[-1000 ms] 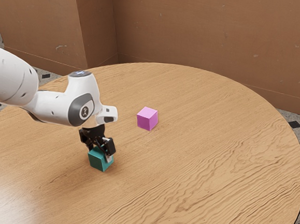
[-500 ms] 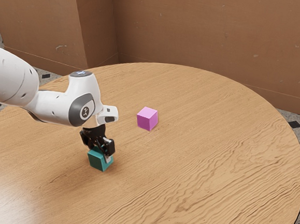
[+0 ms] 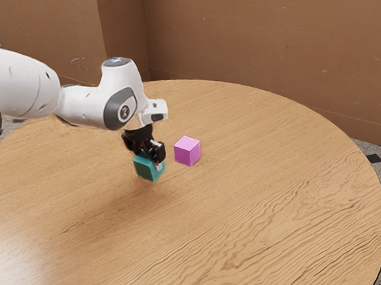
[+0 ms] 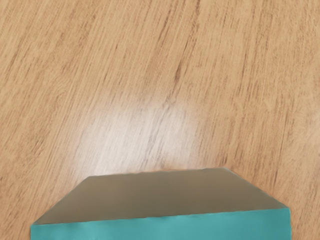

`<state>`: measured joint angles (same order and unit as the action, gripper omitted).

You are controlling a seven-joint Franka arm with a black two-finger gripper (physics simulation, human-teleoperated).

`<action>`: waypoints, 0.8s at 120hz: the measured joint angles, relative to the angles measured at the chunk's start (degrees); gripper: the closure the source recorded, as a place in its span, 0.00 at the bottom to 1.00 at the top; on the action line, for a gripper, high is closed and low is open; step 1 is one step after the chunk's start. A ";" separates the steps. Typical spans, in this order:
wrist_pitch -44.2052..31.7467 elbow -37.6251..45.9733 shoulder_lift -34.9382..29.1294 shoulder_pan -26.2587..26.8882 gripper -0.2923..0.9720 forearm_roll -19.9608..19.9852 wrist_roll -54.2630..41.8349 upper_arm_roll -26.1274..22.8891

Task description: Pick up the blue block with one arm, and put the blue block on the pink block with one arm

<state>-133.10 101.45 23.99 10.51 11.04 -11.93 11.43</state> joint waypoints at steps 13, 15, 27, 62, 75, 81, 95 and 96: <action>6.23 -10.24 5.44 -0.44 0.49 -0.25 1.00 0.01; 7.26 -11.83 6.33 -0.58 0.49 -0.24 1.16 0.02; 14.90 -23.34 13.13 -2.82 0.49 -0.02 2.26 -0.27; 32.10 -53.87 29.04 -7.07 0.48 0.20 4.53 -3.39; 34.63 -62.82 34.57 -7.76 0.48 0.13 5.10 -3.80; 35.35 -67.64 37.26 -8.16 0.49 0.04 5.29 -3.84; 35.77 -73.59 40.45 -8.38 0.49 -0.19 5.39 -3.83; 35.76 -73.81 40.57 -8.38 0.49 -0.20 5.39 -3.83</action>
<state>-97.34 27.63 64.56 2.13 10.84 -6.54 7.61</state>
